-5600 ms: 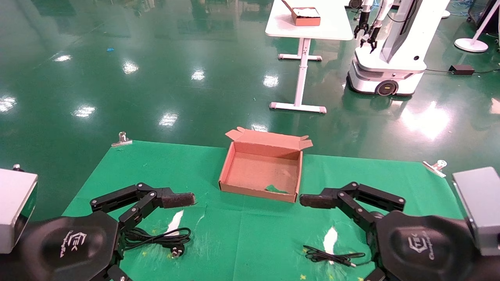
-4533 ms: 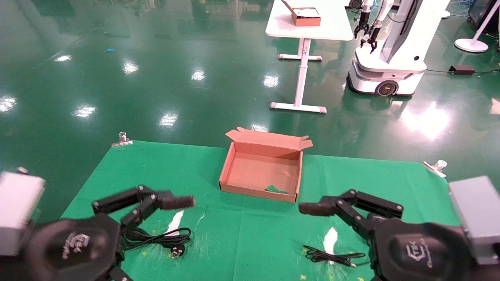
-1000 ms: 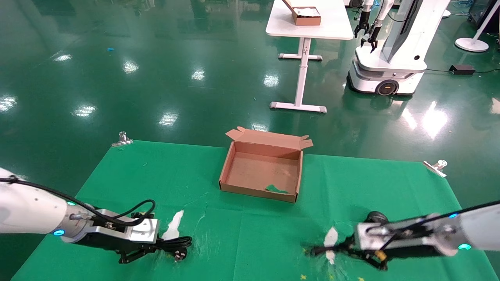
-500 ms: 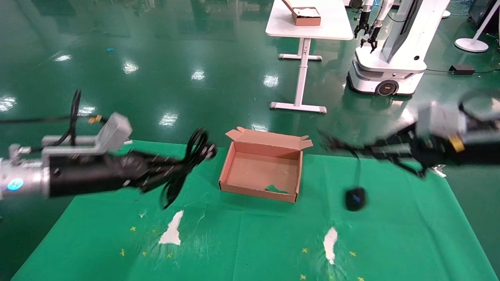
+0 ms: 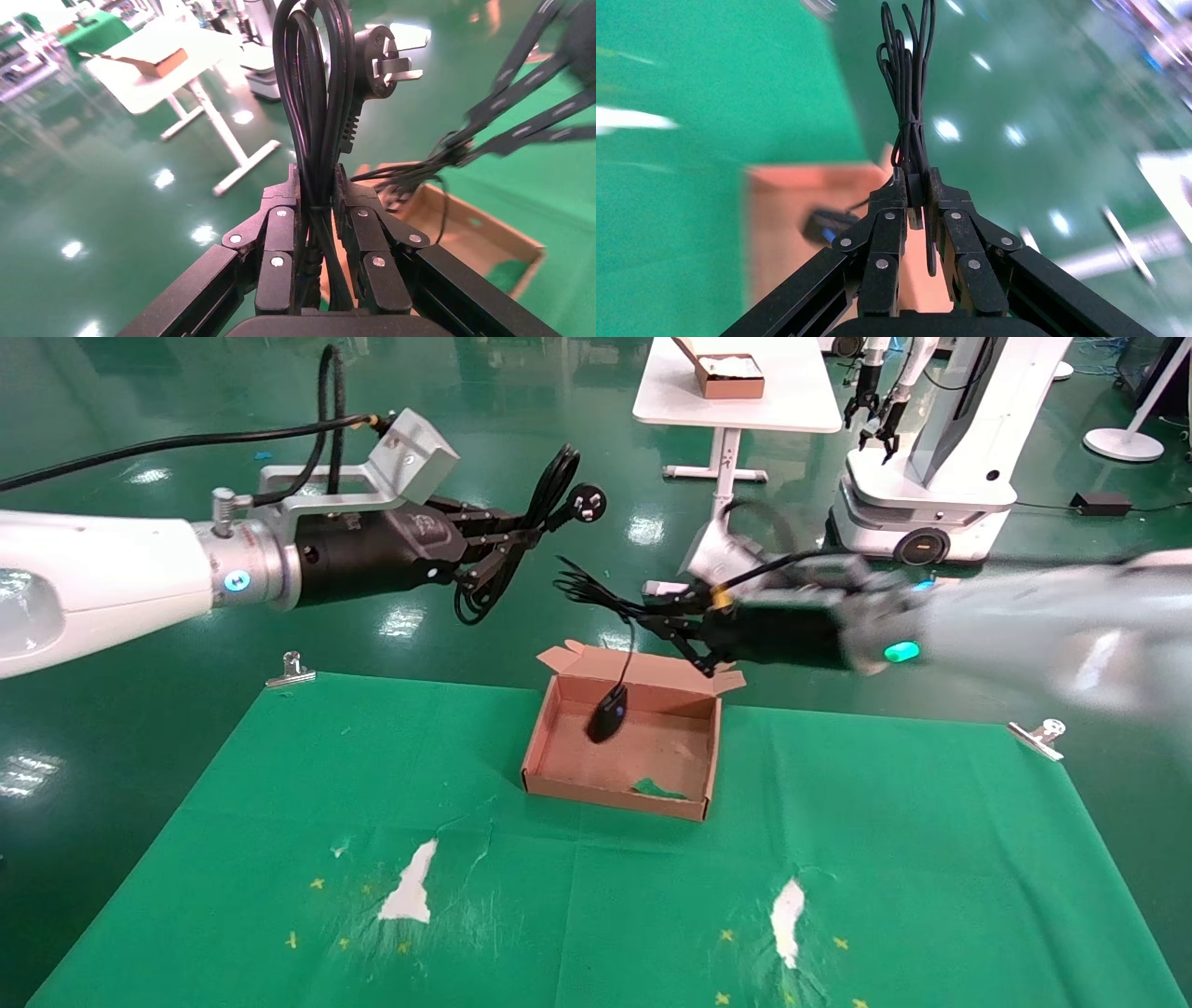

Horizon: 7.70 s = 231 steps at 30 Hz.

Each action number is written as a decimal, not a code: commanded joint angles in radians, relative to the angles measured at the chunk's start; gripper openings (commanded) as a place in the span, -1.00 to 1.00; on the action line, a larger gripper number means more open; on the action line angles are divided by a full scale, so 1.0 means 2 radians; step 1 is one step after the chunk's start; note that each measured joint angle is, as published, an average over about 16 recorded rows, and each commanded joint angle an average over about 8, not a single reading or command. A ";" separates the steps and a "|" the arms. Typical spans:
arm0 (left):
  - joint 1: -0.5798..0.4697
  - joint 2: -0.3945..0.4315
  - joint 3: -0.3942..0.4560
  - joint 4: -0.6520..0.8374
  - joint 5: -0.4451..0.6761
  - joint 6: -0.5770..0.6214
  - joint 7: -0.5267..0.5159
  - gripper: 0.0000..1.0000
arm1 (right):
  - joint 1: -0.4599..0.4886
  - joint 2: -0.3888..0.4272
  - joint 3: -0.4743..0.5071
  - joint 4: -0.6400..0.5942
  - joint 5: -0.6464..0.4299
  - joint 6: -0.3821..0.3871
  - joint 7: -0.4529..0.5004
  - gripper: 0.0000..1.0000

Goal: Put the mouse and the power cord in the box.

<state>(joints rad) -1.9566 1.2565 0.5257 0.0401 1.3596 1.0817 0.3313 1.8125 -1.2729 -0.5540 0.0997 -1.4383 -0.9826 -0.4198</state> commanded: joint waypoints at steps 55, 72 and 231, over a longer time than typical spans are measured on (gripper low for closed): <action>0.132 0.055 0.094 -0.186 0.017 -0.104 0.002 1.00 | 0.073 0.104 0.009 0.000 0.035 0.016 -0.078 1.00; 0.209 -0.039 0.040 -0.305 -0.066 -0.026 -0.063 1.00 | -0.036 0.160 0.040 0.146 0.114 -0.051 0.016 1.00; 0.441 -0.323 -0.123 -0.662 -0.315 0.207 -0.259 1.00 | -0.368 0.330 0.137 0.590 0.353 -0.255 0.302 1.00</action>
<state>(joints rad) -1.0743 0.6111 0.2796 -1.2839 0.7305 1.4953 -0.1876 1.0773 -0.6126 -0.2804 1.2799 -0.7327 -1.4934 0.1850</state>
